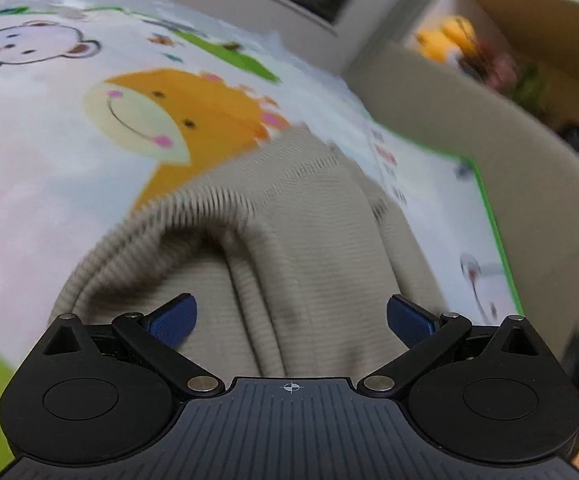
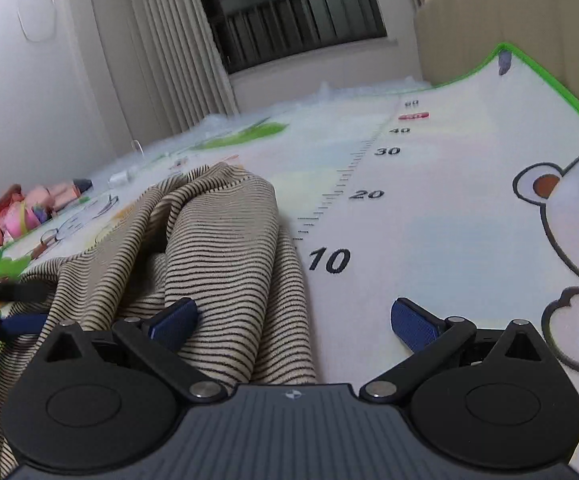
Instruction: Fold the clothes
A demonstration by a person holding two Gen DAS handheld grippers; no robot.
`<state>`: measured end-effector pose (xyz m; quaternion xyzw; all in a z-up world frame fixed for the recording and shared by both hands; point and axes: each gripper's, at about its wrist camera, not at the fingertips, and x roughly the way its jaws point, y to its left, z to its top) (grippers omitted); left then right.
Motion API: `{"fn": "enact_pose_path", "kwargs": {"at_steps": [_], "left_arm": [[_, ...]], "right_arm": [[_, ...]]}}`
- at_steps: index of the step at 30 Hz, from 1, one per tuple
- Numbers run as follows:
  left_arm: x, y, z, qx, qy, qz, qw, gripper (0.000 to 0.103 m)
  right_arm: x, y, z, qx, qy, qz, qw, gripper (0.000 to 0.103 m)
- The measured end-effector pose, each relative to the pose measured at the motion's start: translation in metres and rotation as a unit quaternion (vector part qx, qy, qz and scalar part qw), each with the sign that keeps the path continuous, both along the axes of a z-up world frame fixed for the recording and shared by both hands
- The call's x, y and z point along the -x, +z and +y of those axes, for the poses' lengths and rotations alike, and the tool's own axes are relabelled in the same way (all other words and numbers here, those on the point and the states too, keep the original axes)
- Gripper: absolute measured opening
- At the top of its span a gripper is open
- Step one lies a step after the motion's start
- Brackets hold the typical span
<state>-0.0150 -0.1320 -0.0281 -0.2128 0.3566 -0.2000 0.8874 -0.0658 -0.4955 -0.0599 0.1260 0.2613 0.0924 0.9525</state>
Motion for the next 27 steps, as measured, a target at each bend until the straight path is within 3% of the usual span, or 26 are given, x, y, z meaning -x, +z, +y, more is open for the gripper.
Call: {"fn": "enact_pose_path", "kwargs": {"at_steps": [2, 4, 8, 12, 15, 17, 19, 23, 25, 27], "left_arm": [[-0.014, 0.002, -0.008, 0.018, -0.008, -0.002, 0.9998, 0.103], [-0.026, -0.004, -0.015, 0.051, -0.027, 0.029, 0.9979, 0.103], [-0.042, 0.004, -0.020, 0.089, -0.061, 0.043, 0.9933, 0.103], [-0.063, 0.036, 0.036, 0.190, 0.020, 0.015, 0.9814, 0.102], [-0.071, 0.053, 0.092, 0.217, 0.096, -0.024, 0.9711, 0.102], [-0.079, 0.048, 0.122, 0.244, 0.113, -0.002, 0.9631, 0.103], [-0.092, 0.029, 0.145, 0.274, 0.107, 0.047, 0.9545, 0.103], [-0.106, -0.021, 0.169, 0.288, 0.108, 0.144, 0.9405, 0.103], [-0.101, -0.026, 0.175, 0.300, 0.094, 0.129, 0.9403, 0.103], [-0.100, -0.018, 0.173, 0.280, 0.083, 0.122, 0.9485, 0.103]], "right_arm": [[0.001, -0.001, -0.007, -0.019, 0.003, -0.004, 1.000, 0.103], [-0.003, -0.004, -0.012, -0.037, 0.006, 0.000, 0.999, 0.103], [-0.001, -0.005, -0.010, -0.031, 0.005, -0.002, 1.000, 0.103], [0.001, -0.006, -0.005, -0.022, 0.003, -0.003, 1.000, 0.103], [-0.001, -0.004, -0.001, -0.009, 0.000, 0.000, 1.000, 0.103], [-0.002, -0.003, 0.004, 0.008, -0.003, 0.005, 1.000, 0.103], [-0.005, -0.002, 0.011, 0.029, -0.006, 0.011, 0.999, 0.103], [-0.010, 0.000, 0.015, 0.049, -0.008, 0.026, 0.998, 0.103], [-0.013, 0.001, 0.012, 0.040, -0.005, 0.040, 0.998, 0.103], [-0.018, 0.004, 0.009, 0.033, 0.000, 0.062, 0.998, 0.103]]}}
